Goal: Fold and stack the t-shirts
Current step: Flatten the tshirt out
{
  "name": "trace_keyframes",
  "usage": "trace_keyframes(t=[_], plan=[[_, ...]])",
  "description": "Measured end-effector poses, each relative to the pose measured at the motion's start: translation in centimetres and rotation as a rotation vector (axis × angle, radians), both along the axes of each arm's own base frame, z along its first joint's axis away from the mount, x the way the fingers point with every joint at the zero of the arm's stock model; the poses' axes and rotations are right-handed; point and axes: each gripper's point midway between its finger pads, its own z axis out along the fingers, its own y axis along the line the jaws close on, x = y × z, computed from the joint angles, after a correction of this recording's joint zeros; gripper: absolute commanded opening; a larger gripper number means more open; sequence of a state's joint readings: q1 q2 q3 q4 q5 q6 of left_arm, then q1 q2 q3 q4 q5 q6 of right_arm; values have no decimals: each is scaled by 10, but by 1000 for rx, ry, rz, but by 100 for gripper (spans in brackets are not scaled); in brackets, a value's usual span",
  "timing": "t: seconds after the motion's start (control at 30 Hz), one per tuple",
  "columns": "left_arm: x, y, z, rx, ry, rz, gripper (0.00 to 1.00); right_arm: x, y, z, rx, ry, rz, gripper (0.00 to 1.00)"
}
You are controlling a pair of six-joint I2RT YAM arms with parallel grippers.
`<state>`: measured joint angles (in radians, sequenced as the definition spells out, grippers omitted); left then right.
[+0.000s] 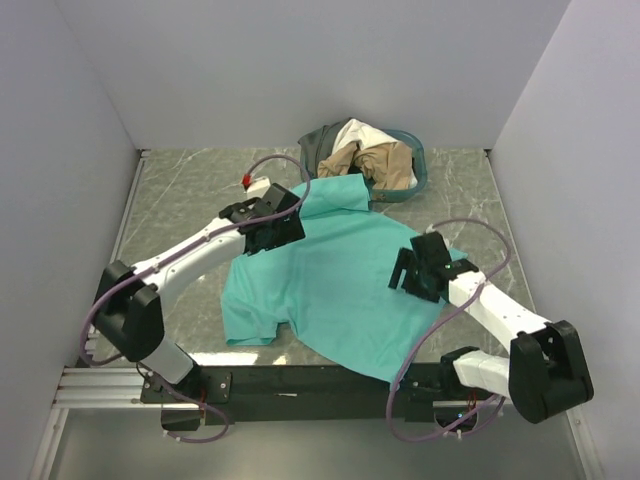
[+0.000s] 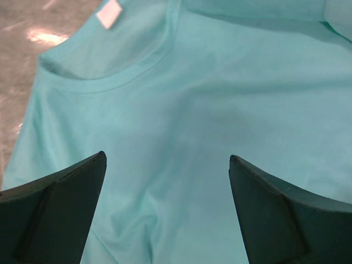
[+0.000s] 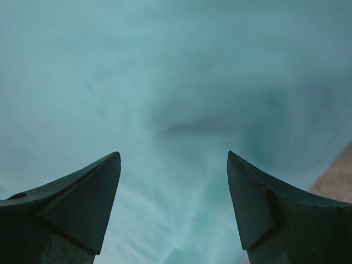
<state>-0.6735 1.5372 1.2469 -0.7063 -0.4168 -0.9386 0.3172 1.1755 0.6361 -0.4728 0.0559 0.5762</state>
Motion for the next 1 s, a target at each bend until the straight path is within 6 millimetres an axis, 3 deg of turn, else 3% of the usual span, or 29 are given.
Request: trace_keyframes(t=[0.13,0.3,0.5,0.7,1.0], plan=[[10,-14,-9,-5,12,-70,99,-33,-13,-32,-23,99,-39,85],[26,-15,-42,9,75,-83,99,-20,-19,-33,-3,79,-85,84],[24,9,-90,32,180,-50,99,15,-31,-32,-9,75,-123,81],[8,35,-119,49,255,-8,99,53,-45,-32,-98,122,-119,82],[21,53,-119,-4,239,52,99,139,-46,-33,-153,107,-55,76]])
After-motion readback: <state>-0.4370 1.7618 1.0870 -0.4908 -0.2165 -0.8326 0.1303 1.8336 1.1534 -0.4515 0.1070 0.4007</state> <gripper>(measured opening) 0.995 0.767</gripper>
